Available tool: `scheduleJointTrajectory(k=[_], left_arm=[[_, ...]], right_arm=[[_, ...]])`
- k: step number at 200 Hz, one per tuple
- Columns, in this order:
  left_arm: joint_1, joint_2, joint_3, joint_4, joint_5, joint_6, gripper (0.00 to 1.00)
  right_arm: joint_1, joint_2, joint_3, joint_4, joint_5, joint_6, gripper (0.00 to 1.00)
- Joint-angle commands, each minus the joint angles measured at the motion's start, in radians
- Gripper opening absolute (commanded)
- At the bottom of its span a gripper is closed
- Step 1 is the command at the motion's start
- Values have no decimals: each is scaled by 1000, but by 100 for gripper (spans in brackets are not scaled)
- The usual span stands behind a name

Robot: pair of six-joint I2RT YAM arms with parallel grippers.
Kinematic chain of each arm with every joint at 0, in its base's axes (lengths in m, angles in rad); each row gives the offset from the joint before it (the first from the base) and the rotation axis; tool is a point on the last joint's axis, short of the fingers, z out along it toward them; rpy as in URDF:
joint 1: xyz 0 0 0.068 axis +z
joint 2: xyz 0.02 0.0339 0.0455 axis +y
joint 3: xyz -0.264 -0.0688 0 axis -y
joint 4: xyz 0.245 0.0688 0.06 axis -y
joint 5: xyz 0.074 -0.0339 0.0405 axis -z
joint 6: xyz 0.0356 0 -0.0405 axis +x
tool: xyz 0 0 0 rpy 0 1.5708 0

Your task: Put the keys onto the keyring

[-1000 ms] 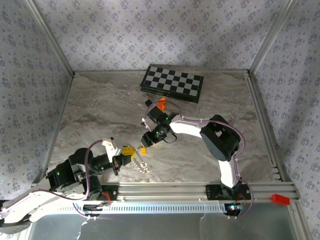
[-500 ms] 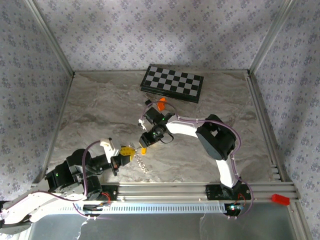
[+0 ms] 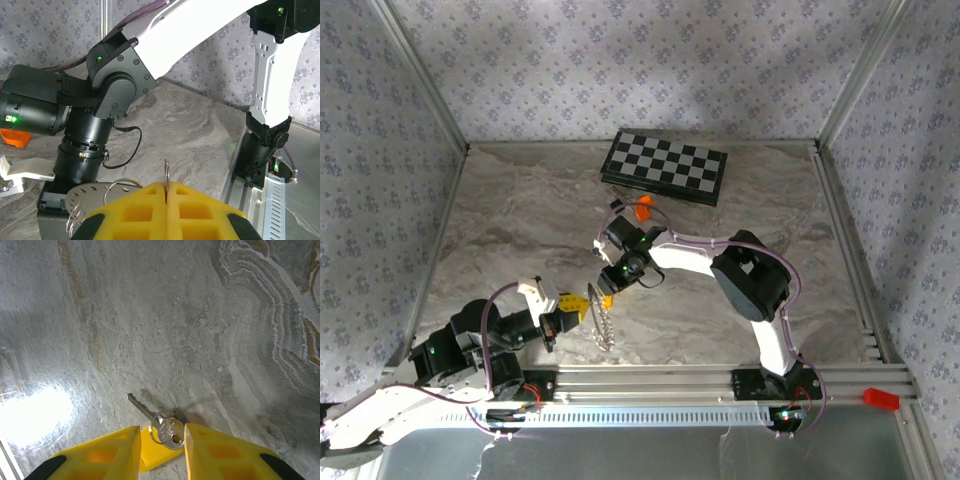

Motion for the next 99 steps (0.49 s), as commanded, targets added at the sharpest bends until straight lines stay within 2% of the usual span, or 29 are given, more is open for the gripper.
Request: scheduleJointTrajectory(k=[1, 52, 99], left_arm=[[-5, -23, 3, 47, 6, -15, 0], [-5, -51, -6, 50, 4, -17, 0], [-5, -61, -7, 51, 2, -17, 0]], right_arm=[[12, 19, 38, -47, 30, -24, 29], [35, 28, 67, -80, 68, -50, 34], [65, 54, 130, -143, 169, -72, 41]])
